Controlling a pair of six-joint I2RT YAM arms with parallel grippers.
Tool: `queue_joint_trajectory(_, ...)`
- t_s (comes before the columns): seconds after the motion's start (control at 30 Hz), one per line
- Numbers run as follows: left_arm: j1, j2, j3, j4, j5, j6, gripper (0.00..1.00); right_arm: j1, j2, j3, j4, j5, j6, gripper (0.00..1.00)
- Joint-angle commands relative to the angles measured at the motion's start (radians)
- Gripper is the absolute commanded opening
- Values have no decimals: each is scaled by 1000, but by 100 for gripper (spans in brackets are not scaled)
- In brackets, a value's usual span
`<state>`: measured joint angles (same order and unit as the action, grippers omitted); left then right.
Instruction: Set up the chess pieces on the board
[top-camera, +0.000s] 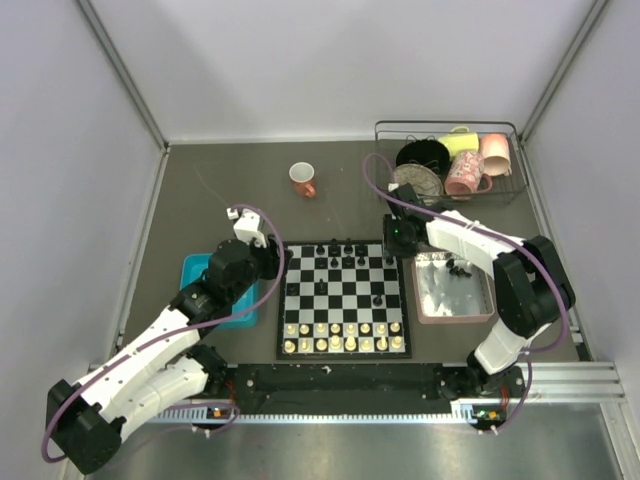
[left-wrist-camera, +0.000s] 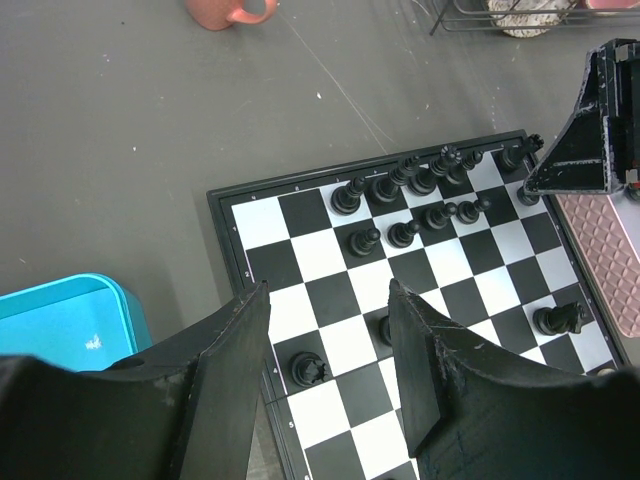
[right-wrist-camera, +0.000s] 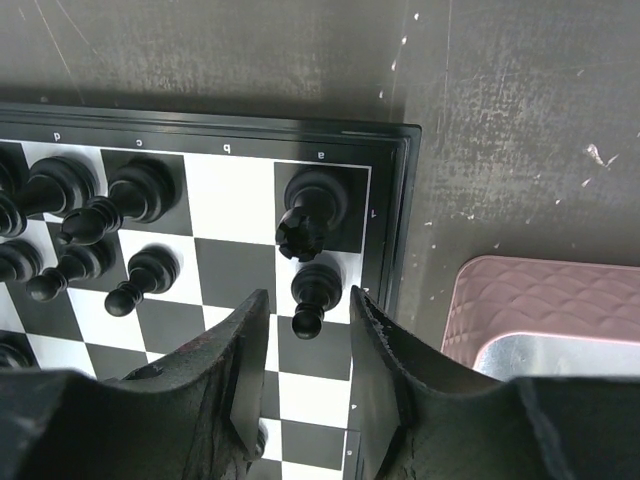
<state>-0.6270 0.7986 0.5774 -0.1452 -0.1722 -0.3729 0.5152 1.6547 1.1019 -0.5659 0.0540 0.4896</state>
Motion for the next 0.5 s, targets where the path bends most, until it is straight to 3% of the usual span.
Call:
queue_joint_trajectory(0.0, 4, -24, -7, 18, 0, -6, 56, 14, -12, 59, 14, -14, -9, 38)
queue_joint_trajectory(0.3, 4, -35, -4, 9, -1, -4, 56, -35, -271, 9, -38, 35, -5, 41)
queue_joint_trajectory(0.47, 6, -33, -5, 15, 5, -4, 56, -260, -478, -100, -87, 60, -31, 44)
